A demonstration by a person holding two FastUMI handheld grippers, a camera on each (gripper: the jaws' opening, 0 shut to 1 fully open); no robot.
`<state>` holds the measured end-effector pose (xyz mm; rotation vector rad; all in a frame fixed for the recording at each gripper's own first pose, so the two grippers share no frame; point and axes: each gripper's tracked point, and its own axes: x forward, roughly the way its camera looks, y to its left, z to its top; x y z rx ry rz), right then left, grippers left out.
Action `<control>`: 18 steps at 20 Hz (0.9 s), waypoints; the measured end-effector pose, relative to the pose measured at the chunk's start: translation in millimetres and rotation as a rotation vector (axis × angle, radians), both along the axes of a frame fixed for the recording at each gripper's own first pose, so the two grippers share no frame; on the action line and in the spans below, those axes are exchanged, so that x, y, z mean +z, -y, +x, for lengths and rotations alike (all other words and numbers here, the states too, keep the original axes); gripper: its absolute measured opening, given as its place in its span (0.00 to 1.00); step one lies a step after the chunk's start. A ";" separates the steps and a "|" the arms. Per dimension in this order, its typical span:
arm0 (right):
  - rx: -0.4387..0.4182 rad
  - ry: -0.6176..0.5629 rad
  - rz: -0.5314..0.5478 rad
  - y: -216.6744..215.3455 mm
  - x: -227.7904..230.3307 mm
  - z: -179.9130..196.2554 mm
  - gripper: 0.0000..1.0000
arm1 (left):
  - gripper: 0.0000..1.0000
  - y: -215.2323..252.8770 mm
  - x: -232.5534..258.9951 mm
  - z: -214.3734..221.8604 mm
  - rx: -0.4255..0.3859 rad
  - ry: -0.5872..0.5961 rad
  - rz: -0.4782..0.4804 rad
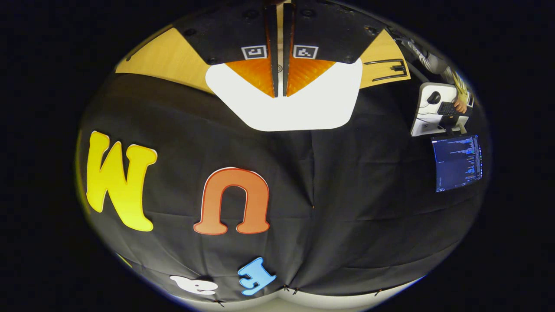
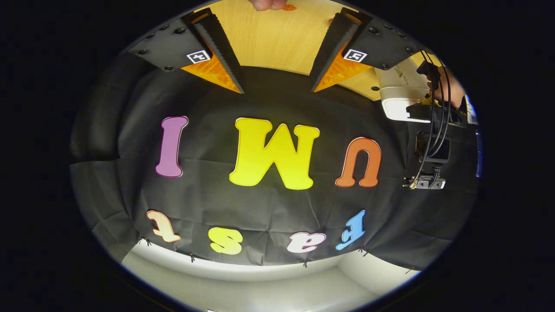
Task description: Press the lid of the desktop garbage bin to open it, pick up the crumpled paper on the desktop and throw it into the bin, then pick up the pop can on the desktop and drop it into the bin, and finally close the garbage bin lid.
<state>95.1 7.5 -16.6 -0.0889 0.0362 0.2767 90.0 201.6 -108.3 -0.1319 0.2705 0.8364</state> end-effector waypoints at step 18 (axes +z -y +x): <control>0.005 0.009 0.074 -8.7 6.6 8.1 0.95 | 0.04 2.4 22.5 4.4 -0.081 0.014 0.075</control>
